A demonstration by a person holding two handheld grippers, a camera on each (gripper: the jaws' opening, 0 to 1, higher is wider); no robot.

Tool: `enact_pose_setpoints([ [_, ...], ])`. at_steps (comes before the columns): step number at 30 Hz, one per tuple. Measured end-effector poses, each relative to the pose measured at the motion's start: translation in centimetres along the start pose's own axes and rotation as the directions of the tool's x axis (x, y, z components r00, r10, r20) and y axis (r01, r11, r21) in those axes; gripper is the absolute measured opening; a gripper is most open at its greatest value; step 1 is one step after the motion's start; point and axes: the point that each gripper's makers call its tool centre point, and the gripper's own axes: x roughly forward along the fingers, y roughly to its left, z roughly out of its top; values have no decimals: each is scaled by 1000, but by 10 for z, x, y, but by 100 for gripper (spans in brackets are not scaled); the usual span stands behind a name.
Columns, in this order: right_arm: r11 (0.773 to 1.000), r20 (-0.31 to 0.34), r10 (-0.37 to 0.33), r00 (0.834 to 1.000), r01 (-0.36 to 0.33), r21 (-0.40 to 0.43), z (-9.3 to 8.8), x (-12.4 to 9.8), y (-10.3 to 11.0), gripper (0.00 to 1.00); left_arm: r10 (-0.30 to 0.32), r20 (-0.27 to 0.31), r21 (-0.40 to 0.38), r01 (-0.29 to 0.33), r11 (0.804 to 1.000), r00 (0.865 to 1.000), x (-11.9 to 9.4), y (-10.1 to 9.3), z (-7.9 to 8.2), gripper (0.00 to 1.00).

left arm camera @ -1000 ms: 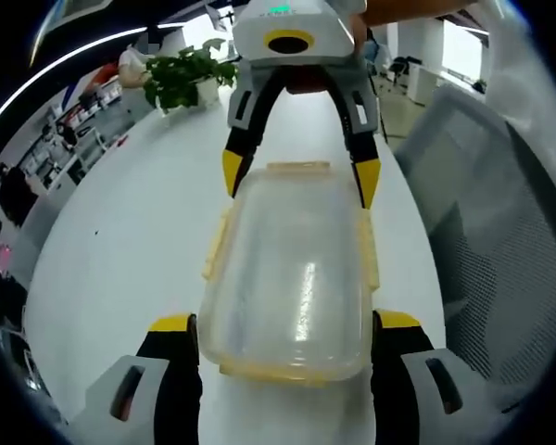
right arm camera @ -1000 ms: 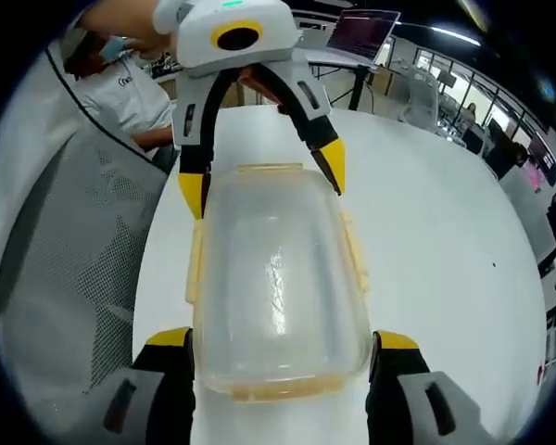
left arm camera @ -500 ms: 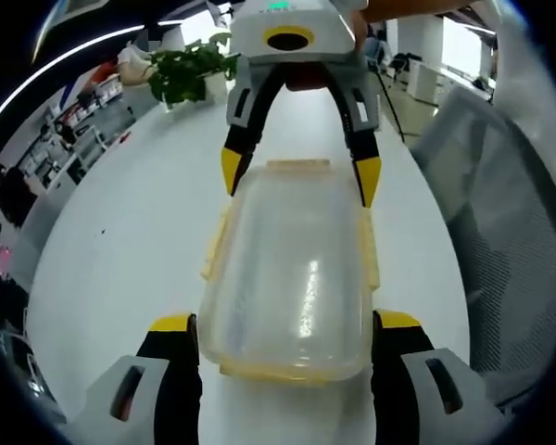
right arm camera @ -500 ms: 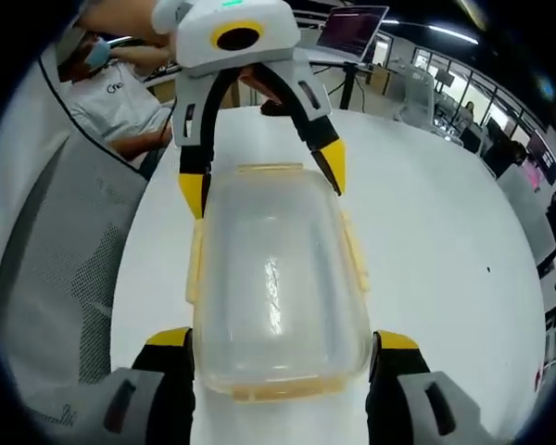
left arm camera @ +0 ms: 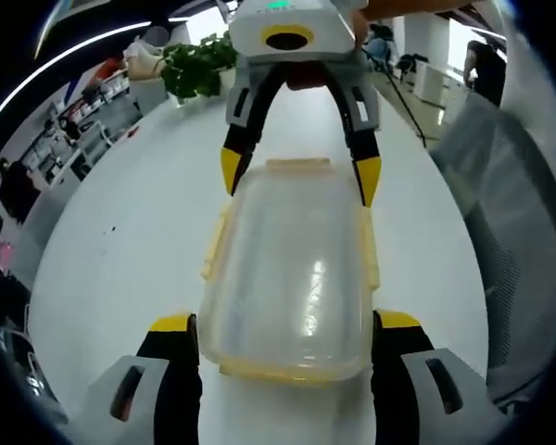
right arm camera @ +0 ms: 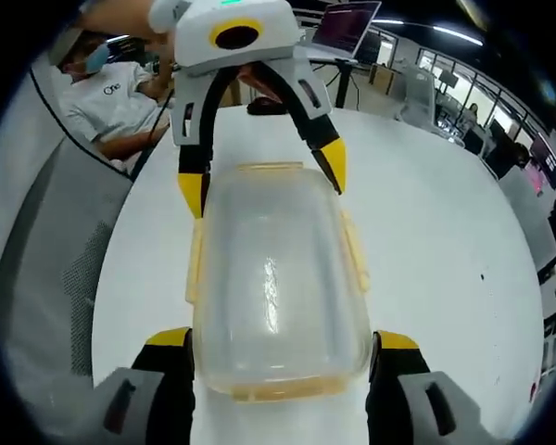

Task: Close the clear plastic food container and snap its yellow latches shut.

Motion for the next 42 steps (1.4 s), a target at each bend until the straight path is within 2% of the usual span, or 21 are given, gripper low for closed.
enact_pose_setpoints([
  [9,1000,3,-6,1000,6,12,1,0,-1,77,-8,-10,15,8,1000,1000,0,2,-1,73],
  [15,1000,-17,-22,1000,22,-22,-3,1,-1,80,-11,-14,2,11,1000,1000,-1,3,0,75],
  [17,999,-21,-34,999,33,-8,-4,0,-3,89,-19,-9,-20,19,1000,1000,-1,1,2,85],
  [19,999,-14,-25,1000,26,27,-4,-2,-1,96,-21,10,-40,22,999,1000,-1,-2,6,99],
  [21,999,-4,-35,999,35,28,-2,-4,-2,99,-18,-10,-79,17,997,1000,-2,-3,4,99],
  [25,999,-9,-34,999,34,41,-3,-5,0,99,-7,-6,-66,7,998,1000,-4,-3,6,99],
  [27,998,-23,-58,998,58,-11,-3,-6,-1,99,-6,-7,-53,6,999,1000,-5,-4,7,99],
  [31,999,-13,-43,999,43,13,0,-9,4,99,-3,-4,-50,2,999,1000,-8,-5,9,99],
  [42,997,9,-73,997,73,16,7,-22,13,99,19,3,-75,-19,997,1000,-22,-14,12,99],
])
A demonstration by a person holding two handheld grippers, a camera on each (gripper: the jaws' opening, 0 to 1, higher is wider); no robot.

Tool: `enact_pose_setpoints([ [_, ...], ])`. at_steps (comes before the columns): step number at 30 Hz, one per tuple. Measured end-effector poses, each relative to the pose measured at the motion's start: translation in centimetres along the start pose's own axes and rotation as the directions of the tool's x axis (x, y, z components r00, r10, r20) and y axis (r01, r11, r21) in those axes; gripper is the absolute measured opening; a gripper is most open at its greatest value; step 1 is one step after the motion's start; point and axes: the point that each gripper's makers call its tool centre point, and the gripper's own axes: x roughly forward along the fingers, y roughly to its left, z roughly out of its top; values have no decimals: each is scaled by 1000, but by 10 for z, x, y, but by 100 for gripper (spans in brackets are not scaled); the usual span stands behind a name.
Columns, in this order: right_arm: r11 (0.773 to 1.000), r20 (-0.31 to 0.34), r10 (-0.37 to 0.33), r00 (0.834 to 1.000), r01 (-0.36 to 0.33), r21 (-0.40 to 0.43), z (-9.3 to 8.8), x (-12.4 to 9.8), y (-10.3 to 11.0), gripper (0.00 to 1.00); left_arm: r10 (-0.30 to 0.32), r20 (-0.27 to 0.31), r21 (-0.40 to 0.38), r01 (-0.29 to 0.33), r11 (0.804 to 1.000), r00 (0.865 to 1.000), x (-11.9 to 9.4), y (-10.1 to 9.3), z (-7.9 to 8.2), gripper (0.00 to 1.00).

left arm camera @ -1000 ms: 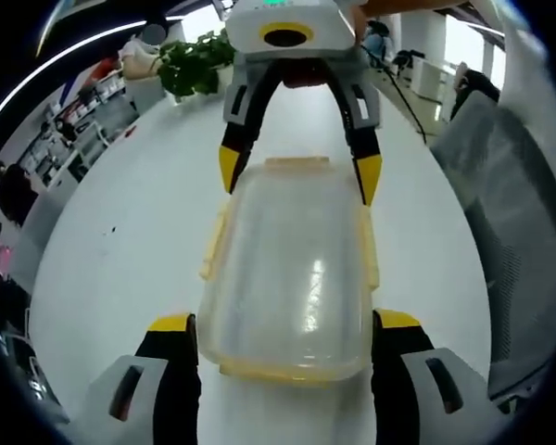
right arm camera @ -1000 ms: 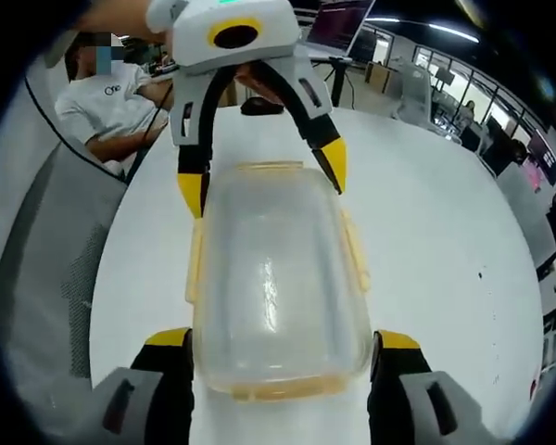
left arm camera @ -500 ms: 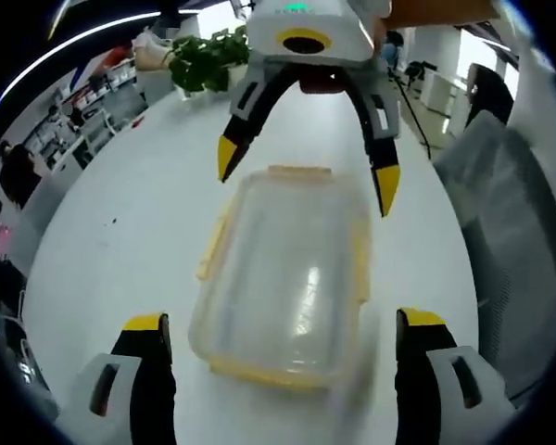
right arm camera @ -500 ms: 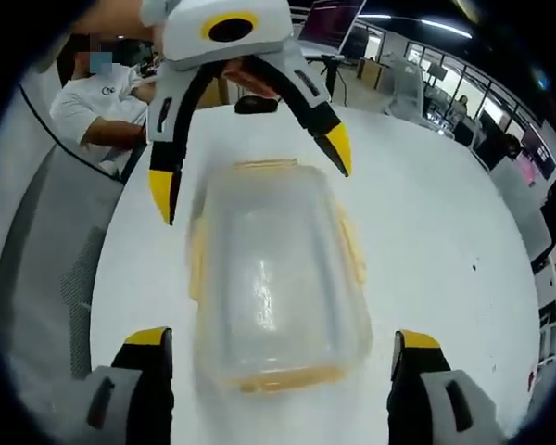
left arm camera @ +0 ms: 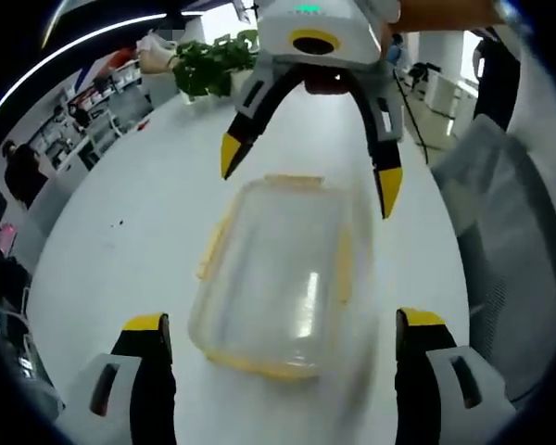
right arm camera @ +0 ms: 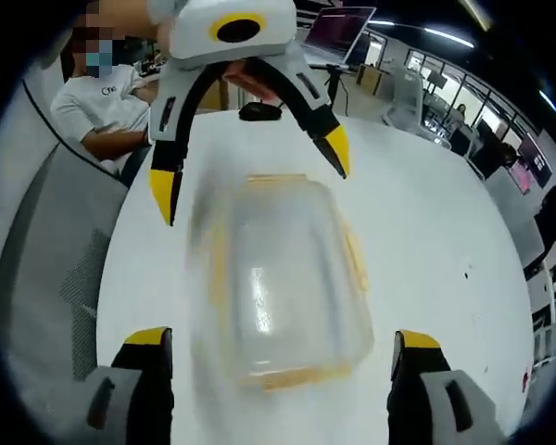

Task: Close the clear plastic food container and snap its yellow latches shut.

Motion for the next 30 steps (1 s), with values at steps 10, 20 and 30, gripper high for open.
enact_pose_setpoints([
  [10,999,28,-20,999,19,35,-1,-11,13,99,7,33,-16,-7,1000,999,-8,-20,7,99],
  [20,997,62,-50,997,47,59,1,-24,29,99,56,78,-35,-53,998,995,-19,-28,16,96],
  [30,990,112,-93,989,81,115,9,-36,38,99,72,128,-105,-59,993,989,-29,-49,24,99],
])
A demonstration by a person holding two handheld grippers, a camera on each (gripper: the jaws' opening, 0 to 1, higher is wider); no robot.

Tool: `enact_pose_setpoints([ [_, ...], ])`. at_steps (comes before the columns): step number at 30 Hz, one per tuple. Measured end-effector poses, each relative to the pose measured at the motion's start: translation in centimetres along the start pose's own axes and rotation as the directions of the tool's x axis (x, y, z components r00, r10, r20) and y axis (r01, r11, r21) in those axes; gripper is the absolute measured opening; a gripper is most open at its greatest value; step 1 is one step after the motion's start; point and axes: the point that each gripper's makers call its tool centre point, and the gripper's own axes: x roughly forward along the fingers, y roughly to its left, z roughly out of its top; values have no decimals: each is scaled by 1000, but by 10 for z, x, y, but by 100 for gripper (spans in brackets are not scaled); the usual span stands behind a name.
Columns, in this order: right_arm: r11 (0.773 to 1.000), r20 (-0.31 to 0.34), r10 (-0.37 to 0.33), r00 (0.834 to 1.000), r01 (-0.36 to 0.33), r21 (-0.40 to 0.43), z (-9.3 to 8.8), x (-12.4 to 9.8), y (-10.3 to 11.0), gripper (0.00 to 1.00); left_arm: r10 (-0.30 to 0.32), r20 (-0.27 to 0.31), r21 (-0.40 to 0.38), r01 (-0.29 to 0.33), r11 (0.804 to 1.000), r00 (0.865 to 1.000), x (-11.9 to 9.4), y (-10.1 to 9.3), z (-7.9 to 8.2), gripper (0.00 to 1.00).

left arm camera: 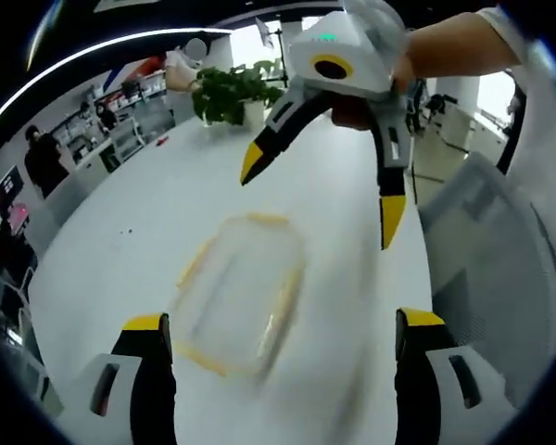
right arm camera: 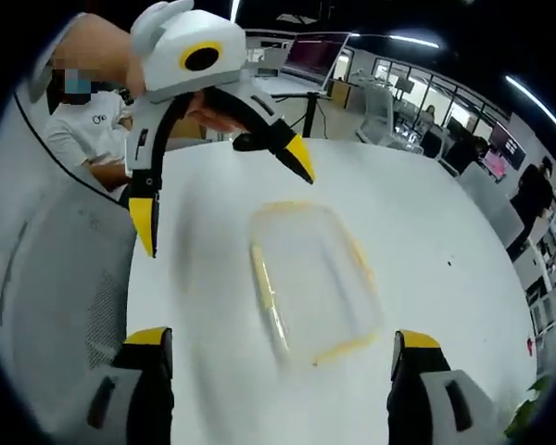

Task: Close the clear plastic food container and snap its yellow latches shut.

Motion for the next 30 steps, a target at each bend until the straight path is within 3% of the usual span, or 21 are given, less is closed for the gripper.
enact_pose_setpoints([
  [11,999,56,-20,998,17,49,0,-12,22,99,34,48,-20,-33,999,998,-8,-21,5,99],
  [20,992,108,-52,993,39,118,-6,-21,40,99,70,89,-95,-61,994,994,-15,-33,6,99],
  [30,983,136,-75,988,50,175,-22,-32,63,99,91,105,-116,-78,990,990,-27,-53,-4,99],
])
